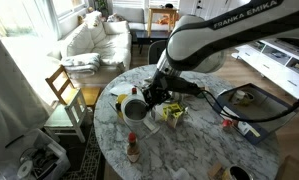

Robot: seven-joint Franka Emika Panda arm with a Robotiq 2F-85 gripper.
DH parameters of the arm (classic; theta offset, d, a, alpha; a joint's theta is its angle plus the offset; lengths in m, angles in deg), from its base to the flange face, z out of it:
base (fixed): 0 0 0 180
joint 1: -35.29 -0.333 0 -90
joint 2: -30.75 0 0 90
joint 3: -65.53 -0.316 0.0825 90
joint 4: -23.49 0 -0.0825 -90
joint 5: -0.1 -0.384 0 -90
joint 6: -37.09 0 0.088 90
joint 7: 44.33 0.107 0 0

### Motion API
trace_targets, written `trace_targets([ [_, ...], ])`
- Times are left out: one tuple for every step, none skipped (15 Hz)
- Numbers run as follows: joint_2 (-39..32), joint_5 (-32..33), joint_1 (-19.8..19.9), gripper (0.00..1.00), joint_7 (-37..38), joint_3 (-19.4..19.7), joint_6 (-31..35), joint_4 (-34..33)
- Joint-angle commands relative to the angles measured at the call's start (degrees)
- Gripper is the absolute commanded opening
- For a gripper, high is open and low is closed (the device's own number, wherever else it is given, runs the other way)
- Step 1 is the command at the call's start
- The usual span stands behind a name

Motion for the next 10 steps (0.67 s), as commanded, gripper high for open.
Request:
trace_targets([
  [7.51, -1.55, 1.33, 0.02, -1.53, -0.15, -4.89, 3.92],
  [9.6, -2.08, 1.64, 0.02, -1.92, -0.03, -5.67, 4.87],
  [11.58, -2.59, 1.82, 0.02, -2.44, -0.02, -6.74, 5.36],
  [13.66, -3.18, 2.01, 0.02, -3.03, 0.12, -7.44, 6.36],
  [15.78, -3.26, 1.99, 0.02, -2.53, 0.44, -8.92, 7.1],
  [17.85, -2.76, 1.9, 0.02, -1.85, 0.78, -10.32, 7.69],
  [19.79, -0.87, 1.76, 0.02, 0.24, 1.28, -12.58, 8.55],
  [21.49, 1.22, 1.64, 0.02, 2.63, 1.69, -14.96, 8.89],
  [23.05, 4.98, 1.59, 0.02, 7.42, 2.09, -18.07, 9.47],
  [24.29, 7.23, 1.72, 0.02, 10.25, 2.19, -20.51, 9.85],
])
